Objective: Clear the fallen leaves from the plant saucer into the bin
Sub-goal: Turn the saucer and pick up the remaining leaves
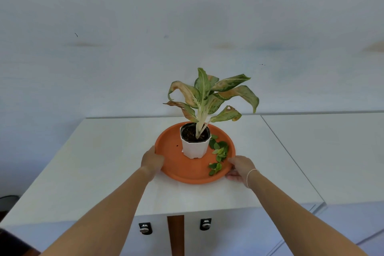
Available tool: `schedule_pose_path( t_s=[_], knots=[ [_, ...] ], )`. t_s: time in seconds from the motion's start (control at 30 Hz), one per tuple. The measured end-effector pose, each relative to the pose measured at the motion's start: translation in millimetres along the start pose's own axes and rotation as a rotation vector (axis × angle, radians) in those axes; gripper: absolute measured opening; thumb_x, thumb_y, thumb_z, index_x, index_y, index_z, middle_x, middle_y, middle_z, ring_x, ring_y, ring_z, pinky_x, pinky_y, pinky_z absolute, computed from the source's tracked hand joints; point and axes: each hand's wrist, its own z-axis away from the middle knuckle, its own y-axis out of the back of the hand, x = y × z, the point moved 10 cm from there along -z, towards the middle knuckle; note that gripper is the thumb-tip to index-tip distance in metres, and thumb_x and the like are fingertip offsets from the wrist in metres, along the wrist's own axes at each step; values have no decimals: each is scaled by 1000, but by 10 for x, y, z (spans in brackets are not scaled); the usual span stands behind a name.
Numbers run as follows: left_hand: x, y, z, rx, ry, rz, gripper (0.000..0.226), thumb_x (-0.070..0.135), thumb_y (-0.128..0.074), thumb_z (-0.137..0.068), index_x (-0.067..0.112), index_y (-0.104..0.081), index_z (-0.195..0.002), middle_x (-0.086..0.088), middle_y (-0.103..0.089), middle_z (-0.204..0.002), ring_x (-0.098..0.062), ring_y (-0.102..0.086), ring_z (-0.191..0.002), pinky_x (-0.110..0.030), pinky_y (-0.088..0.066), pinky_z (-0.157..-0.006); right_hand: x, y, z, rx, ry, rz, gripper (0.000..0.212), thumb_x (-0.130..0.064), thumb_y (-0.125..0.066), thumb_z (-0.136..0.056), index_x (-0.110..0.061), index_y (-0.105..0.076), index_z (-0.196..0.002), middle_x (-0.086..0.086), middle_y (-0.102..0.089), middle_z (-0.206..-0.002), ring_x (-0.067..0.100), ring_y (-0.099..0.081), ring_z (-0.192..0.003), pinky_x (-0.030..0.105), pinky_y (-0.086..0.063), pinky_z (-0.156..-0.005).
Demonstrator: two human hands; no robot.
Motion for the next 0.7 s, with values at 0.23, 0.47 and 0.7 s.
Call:
schedule_pose_path(
  t_s=[0.23,0.47,0.7],
  knots=[
    [-68,-177,157,31,33,180,50,-1,-41,-82,13,-44,-130,-13,-59,-117,-30,-55,-92,-35,-47,-71,105,-10,-5,60,-40,-154,10,5,-48,-91,5,-54,-99,18,-60,-77,32,-61,-72,49,-55,-75],
    [-12,-507,322,7,91,435,53,-1,-49,-81,17,-42,-131,-8,-57,-111,-34,-61,-97,-31,-53,-58,282,-233,78,59,-86,-391,14,8,-46,-90,2,-51,-102,21,-60,-98,29,-59,-67,46,-54,-75],
    [-90,-619,434,87,187,513,61,-4,-48,-84,15,-32,-140,-7,-49,-112,-30,-54,-97,-38,-56,-72,357,-293,167,-70,-99,-366,13,5,-48,-92,4,-50,-105,21,-61,-89,30,-58,-67,44,-50,-83]
  ],
)
